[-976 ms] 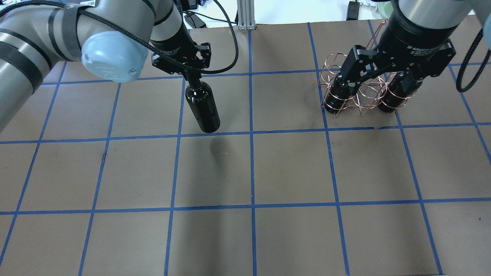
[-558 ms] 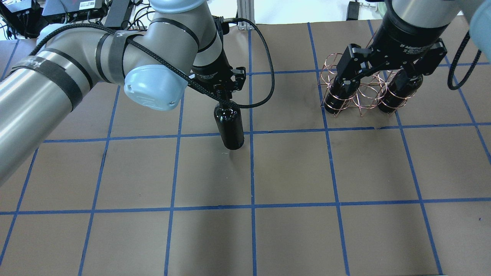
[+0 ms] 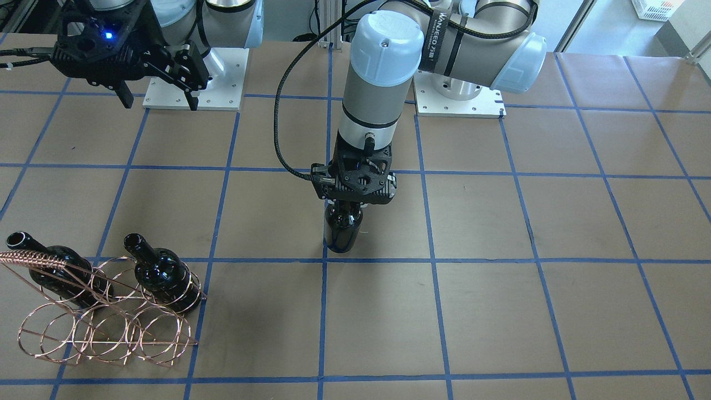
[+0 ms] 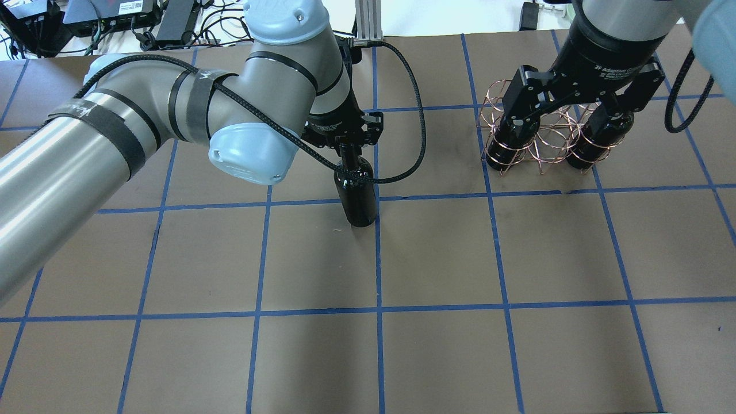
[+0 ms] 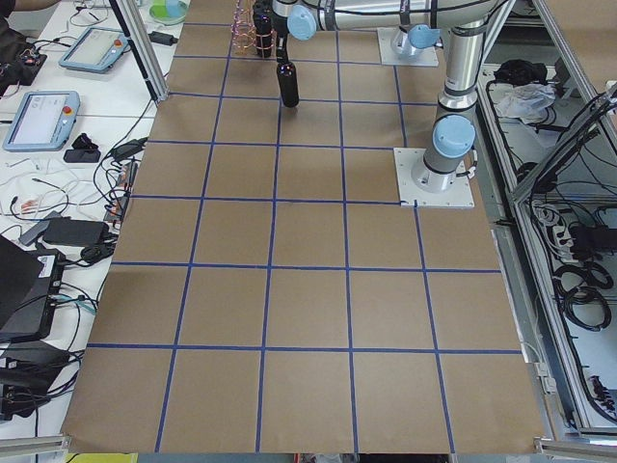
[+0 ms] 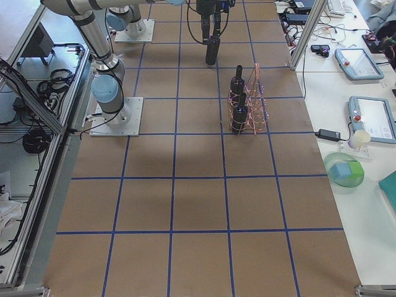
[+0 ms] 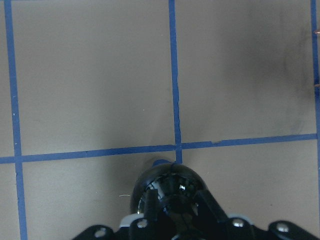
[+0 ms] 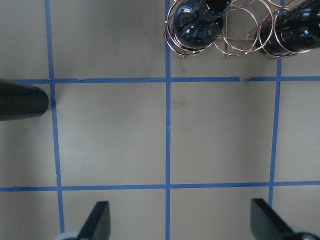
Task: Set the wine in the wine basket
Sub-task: 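Carry the bottle with the left gripper toward the table center, then set the bottle upright and open the left gripper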
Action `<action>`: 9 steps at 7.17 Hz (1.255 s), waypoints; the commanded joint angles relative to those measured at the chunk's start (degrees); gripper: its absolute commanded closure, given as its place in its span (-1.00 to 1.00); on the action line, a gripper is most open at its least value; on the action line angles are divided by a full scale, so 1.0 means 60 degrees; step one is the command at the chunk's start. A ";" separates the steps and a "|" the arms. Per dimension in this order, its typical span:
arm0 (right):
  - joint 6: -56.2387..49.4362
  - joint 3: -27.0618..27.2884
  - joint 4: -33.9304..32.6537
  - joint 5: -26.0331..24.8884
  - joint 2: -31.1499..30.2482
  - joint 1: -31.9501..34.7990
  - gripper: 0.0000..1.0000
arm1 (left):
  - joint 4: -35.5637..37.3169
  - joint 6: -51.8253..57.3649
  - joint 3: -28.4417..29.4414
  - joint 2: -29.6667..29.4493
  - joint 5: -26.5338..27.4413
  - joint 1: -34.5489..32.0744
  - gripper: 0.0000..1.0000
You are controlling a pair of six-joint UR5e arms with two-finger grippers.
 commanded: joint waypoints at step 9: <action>-0.0029 -0.0113 -0.0280 0.0024 0.0104 0.0014 -1.00 | 0.0024 0.0038 -0.0063 -0.0026 0.0033 -0.0035 -0.07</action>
